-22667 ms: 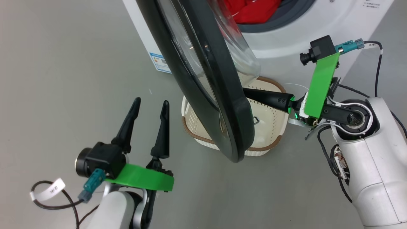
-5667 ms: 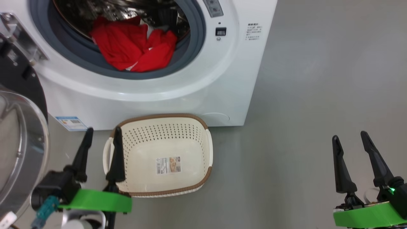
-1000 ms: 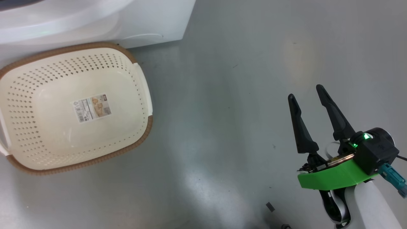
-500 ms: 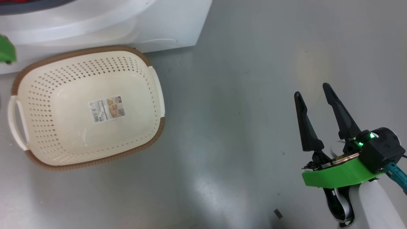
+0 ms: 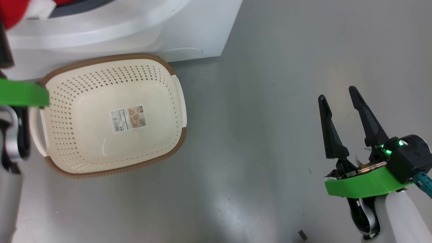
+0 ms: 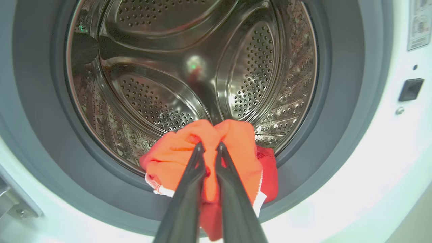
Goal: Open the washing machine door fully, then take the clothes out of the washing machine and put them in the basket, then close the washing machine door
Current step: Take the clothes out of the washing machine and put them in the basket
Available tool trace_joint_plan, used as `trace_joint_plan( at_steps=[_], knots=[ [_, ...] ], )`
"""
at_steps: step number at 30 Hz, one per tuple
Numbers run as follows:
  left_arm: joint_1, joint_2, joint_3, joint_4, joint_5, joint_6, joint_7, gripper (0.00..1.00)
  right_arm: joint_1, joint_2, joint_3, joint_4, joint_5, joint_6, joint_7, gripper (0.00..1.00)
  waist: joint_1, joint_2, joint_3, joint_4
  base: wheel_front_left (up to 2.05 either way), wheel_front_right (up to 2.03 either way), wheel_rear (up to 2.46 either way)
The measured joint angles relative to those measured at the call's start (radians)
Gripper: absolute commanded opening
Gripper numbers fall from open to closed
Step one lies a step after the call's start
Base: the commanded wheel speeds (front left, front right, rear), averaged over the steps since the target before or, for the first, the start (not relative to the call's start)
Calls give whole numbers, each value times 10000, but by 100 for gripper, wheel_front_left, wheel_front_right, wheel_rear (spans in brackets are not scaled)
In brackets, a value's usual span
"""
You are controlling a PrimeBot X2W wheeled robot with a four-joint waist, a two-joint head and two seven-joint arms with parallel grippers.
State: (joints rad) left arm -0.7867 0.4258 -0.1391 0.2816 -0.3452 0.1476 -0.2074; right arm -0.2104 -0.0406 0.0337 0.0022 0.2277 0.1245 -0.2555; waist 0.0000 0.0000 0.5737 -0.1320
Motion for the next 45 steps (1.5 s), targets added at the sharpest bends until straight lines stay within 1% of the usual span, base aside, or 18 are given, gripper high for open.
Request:
trace_joint_plan(
  at_steps=[10, 15, 24, 28, 36, 40, 42, 45],
  knots=[
    [1855, 25, 82, -2383, -102, 594, 316, 0, 21, -23, -247, -65, 0, 0, 0, 100, 0, 0, -407, 199, 0, 0, 0],
    [2521, -6, 2, -3275, -132, 819, 491, 0, 25, -21, -359, -111, 0, 0, 0, 100, 0, 0, -558, 354, 0, 0, 0],
    [3218, -86, -255, -4299, -169, 1030, 746, 0, 36, -23, -487, -138, 2, 0, 0, 100, 0, 0, -803, 527, 0, 0, 0],
    [3493, -88, -291, -4968, -153, 1271, 943, 0, 67, -23, -495, -176, 2, 0, 0, 100, 0, 0, -844, 601, 0, 0, 0],
    [3783, -79, -353, -6353, 115, 1553, 1233, 0, 74, -25, -529, -297, 0, 0, 0, 100, 0, 0, -678, 708, 0, 0, 0],
    [3996, -119, -533, -6677, 111, 1699, 1432, 0, 71, -25, -522, -314, 0, 0, 0, 100, 0, 0, -595, 721, 0, 0, 0],
    [4130, -224, -594, -6525, 63, 1701, 1457, 0, 70, -25, -500, -322, 0, 0, 0, 100, 0, 0, -537, 712, 0, 0, 0],
    [4225, -426, -709, -5910, -146, 1687, 1423, 0, 64, -27, -462, -326, 0, 0, 0, 100, 0, 0, -424, 677, 0, 0, 0]
  ],
)
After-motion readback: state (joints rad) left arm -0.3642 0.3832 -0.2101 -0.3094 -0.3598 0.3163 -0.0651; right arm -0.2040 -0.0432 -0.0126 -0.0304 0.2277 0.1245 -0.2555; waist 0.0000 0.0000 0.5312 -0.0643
